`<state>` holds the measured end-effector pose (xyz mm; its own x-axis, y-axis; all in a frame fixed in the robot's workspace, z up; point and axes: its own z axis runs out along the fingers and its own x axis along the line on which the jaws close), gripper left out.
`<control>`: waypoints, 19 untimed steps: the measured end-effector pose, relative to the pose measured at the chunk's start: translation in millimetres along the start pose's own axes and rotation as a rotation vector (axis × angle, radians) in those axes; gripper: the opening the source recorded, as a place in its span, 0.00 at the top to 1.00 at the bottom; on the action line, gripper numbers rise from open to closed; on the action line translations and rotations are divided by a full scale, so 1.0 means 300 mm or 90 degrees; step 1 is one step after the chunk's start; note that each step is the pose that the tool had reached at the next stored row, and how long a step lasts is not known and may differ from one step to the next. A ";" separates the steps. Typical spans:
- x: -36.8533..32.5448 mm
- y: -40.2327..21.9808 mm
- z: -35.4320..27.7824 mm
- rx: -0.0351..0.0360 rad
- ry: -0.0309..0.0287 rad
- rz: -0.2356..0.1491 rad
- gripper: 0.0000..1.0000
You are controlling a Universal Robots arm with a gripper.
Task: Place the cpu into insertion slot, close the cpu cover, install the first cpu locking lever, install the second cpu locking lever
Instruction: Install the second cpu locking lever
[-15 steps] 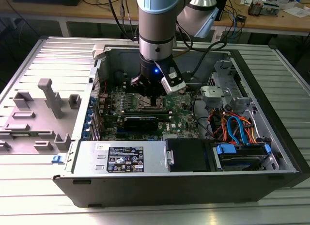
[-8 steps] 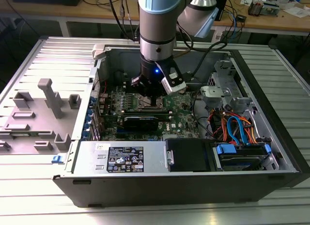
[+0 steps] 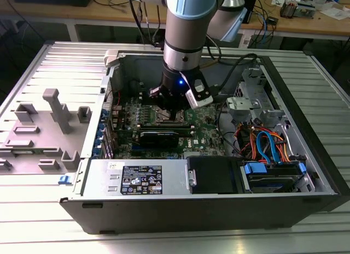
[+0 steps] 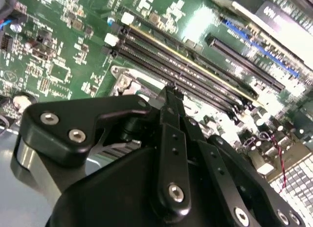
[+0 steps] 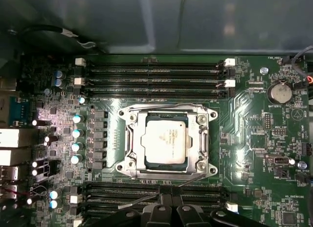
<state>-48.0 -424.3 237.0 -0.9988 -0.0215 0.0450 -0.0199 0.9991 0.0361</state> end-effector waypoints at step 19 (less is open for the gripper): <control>0.035 -0.048 0.012 -0.0584 0.0169 -0.006 0.89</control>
<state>-58.3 -438.9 233.4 -0.9970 -0.0325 0.0708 -0.0233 0.9915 0.1279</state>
